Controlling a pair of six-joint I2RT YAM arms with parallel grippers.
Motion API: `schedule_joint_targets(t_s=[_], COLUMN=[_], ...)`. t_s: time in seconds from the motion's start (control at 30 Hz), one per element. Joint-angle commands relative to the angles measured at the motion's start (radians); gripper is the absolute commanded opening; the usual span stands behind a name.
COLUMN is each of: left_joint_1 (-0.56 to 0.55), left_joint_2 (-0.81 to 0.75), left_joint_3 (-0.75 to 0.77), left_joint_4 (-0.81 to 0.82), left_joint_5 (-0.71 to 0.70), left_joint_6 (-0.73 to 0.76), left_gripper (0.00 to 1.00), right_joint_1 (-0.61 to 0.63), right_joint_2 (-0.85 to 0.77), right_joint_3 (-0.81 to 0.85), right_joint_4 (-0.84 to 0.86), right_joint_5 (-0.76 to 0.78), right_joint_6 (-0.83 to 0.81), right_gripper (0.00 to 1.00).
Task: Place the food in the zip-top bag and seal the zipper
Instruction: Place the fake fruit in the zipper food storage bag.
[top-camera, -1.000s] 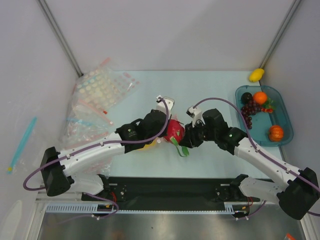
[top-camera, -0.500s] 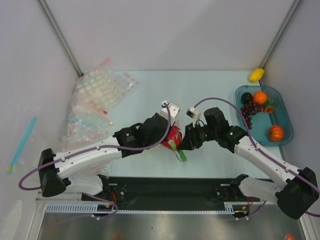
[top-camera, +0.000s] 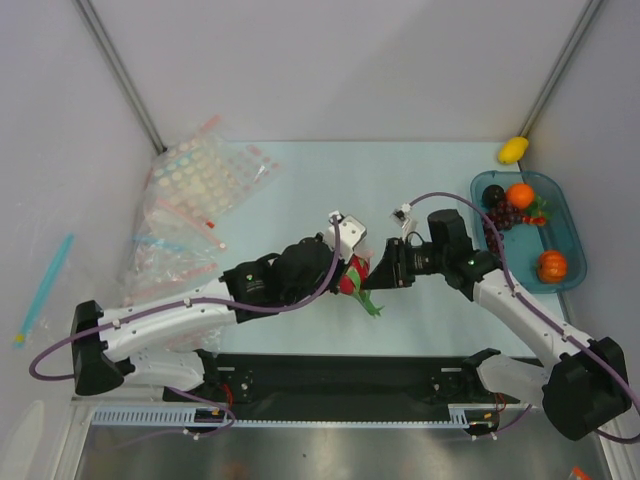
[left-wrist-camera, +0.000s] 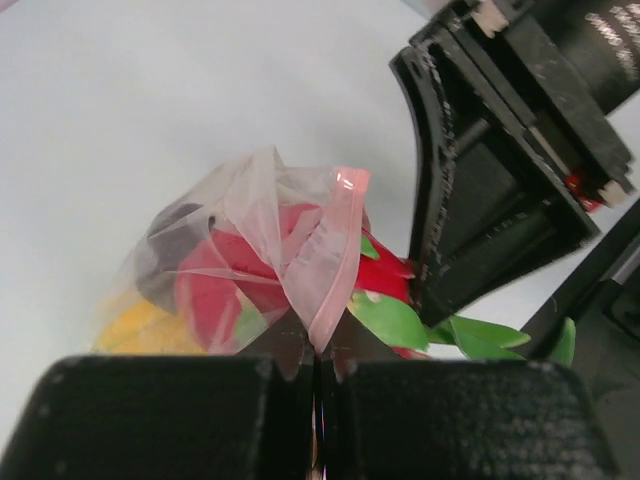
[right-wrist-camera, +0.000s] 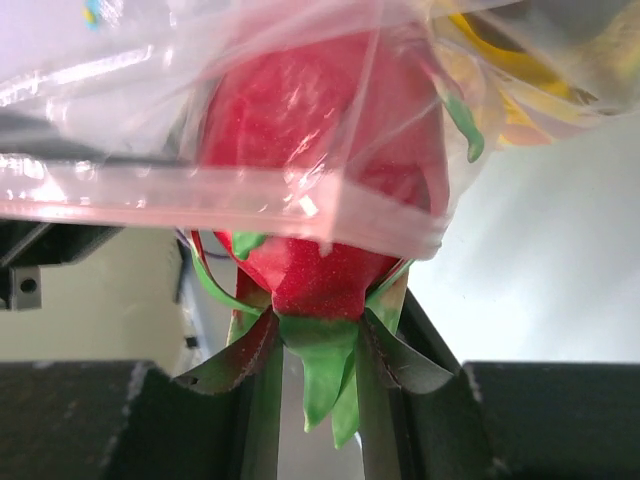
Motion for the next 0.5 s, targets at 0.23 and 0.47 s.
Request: schedule_joint_targets(t_s=[0.23, 0.47], left_joint_1=[-0.051, -0.05], left_joint_2=[0.071, 0.057], left_joint_3=[0.032, 0.02], left_joint_4=[-0.008, 0.011], left_joint_5=[0.241, 0.188], left_joint_6=[0.03, -0.026], left_gripper=[0.0, 0.0], right_joint_1=[-0.078, -0.078], right_joint_2=[-0.044, -0.087], right_joint_3=[-0.033, -0.079], right_joint_4=[0.409, 0.478], right_joint_5=[-0.084, 0.009], right_joint_6=[0.226, 0.236], right_gripper=[0.0, 0.02])
